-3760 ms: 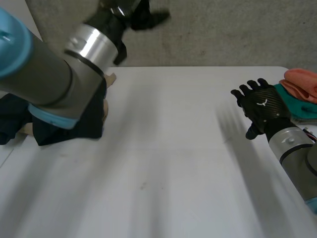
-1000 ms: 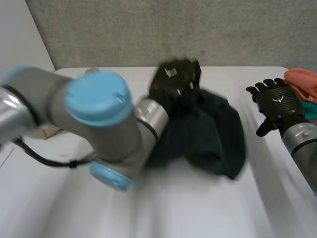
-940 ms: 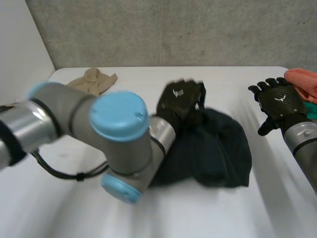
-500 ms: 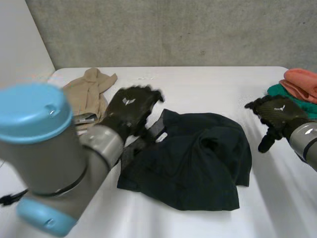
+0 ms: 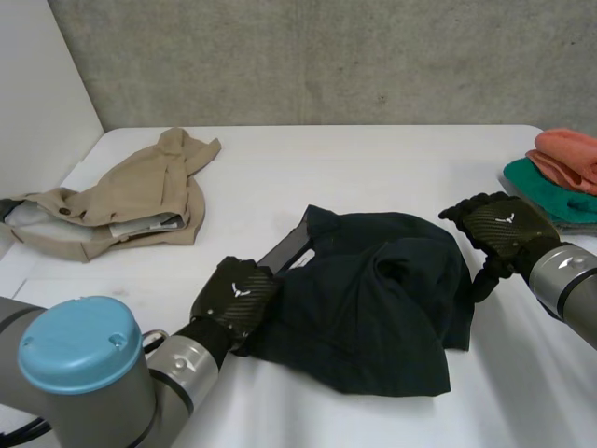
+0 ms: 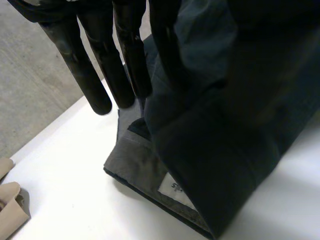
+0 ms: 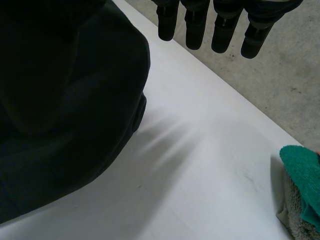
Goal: Fold the laundry.
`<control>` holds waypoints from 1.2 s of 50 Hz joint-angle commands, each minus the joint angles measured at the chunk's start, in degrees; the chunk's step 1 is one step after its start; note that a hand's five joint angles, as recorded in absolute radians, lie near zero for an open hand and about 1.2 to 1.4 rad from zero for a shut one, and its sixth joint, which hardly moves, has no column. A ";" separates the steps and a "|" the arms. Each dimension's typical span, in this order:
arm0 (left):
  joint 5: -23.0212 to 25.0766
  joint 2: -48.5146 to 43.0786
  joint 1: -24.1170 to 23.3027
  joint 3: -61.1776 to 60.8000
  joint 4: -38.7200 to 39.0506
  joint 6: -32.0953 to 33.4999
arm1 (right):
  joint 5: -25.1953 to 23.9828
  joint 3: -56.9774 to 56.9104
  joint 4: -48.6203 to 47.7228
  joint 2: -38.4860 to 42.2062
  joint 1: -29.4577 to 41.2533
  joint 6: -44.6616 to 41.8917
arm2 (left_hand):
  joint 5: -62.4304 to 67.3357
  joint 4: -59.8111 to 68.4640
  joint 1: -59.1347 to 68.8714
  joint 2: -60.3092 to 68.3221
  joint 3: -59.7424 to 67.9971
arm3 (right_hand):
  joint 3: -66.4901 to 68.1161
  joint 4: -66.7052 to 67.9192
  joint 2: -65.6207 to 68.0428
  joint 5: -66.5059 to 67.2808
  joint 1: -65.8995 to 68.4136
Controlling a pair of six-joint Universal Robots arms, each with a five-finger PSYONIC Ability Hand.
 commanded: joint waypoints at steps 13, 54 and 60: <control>-1.03 4.25 12.04 10.87 9.69 3.81 | 1.00 -0.85 -0.72 -3.61 -0.29 0.33 | 27.06 26.19 23.76 26.28 26.43 | -2.10 -1.83 -2.25 -2.74 -3.01; 11.72 -10.70 -8.16 26.98 -2.86 -6.21 | 1.70 0.56 -2.75 -8.36 -0.11 3.85 | -36.67 -37.54 -39.97 -37.45 -37.30 | -2.10 -1.83 -2.25 -2.74 -3.01; 4.27 1.41 -6.14 17.50 -3.39 -4.36 | -1.72 0.38 -1.43 -8.45 0.33 1.49 | -35.33 -36.20 -38.63 -36.11 -35.96 | -2.10 -1.83 -2.25 -2.74 -3.01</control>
